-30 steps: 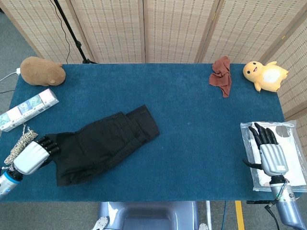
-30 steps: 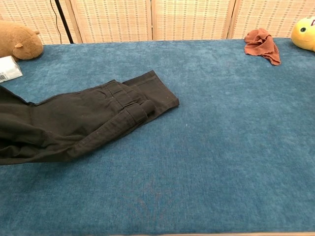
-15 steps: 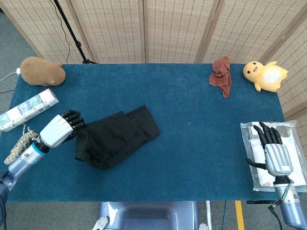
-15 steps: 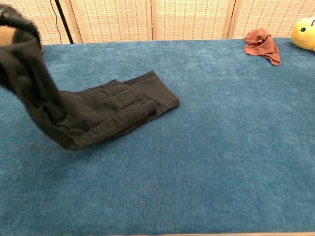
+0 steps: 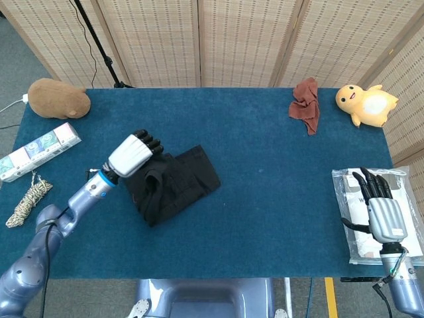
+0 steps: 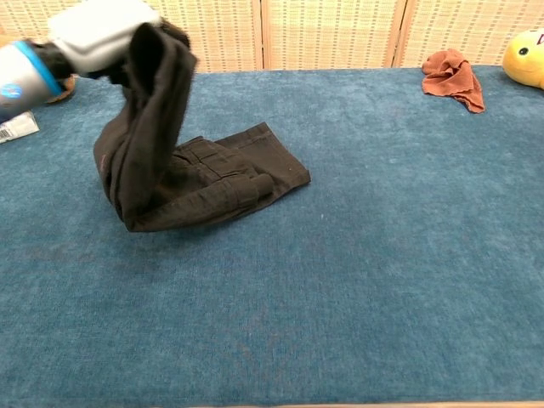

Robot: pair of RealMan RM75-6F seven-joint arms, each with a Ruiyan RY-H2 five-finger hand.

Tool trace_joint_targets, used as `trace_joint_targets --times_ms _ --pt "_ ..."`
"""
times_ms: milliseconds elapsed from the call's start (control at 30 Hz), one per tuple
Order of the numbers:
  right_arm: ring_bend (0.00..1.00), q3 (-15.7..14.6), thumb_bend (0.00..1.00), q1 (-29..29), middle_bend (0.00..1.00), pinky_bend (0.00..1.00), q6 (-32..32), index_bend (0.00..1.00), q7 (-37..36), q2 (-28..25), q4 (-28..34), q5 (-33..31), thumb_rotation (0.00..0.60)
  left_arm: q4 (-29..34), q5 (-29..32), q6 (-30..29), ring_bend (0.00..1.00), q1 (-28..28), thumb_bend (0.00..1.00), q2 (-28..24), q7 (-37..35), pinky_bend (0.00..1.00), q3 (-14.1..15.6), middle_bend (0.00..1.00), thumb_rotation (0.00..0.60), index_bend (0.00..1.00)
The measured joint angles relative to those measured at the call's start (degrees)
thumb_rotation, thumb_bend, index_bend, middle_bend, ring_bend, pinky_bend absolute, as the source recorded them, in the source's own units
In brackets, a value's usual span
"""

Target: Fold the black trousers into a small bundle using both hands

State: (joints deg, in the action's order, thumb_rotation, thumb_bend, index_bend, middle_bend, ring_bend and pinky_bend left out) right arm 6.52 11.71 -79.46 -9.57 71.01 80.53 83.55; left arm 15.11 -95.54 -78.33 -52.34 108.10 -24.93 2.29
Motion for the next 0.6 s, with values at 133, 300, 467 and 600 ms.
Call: trace_joint_targets --times_ms 133,300,467,600 --pt "0.00 0.0 0.00 0.1 0.00 0.00 0.4 0.00 -0.2 0.1 -0.2 -0.2 0.600 -0.9 0.9 4.6 0.47 -3.7 0.52 3.3 2.6 0.43 -1.1 0.49 0.600 0.70" --pt "0.00 0.0 0.00 0.1 0.00 0.00 0.5 0.00 -0.5 -0.1 -0.3 -0.3 0.600 -2.8 2.0 10.4 0.30 -7.4 0.51 6.8 4.9 0.38 -2.2 0.22 0.600 0.37" --pt "0.00 -0.1 0.00 0.1 0.00 0.00 0.7 0.00 -0.7 -0.1 -0.4 -0.2 0.600 -4.2 3.9 15.9 0.10 -10.0 0.50 9.2 7.1 0.30 -3.6 0.00 0.600 0.02" --pt "0.00 -0.1 0.00 0.2 0.00 0.00 0.7 0.00 -0.8 0.0 -0.5 -0.2 0.600 -4.3 5.5 16.6 0.02 -11.1 0.45 10.2 7.4 0.28 -5.1 0.00 0.600 0.00"
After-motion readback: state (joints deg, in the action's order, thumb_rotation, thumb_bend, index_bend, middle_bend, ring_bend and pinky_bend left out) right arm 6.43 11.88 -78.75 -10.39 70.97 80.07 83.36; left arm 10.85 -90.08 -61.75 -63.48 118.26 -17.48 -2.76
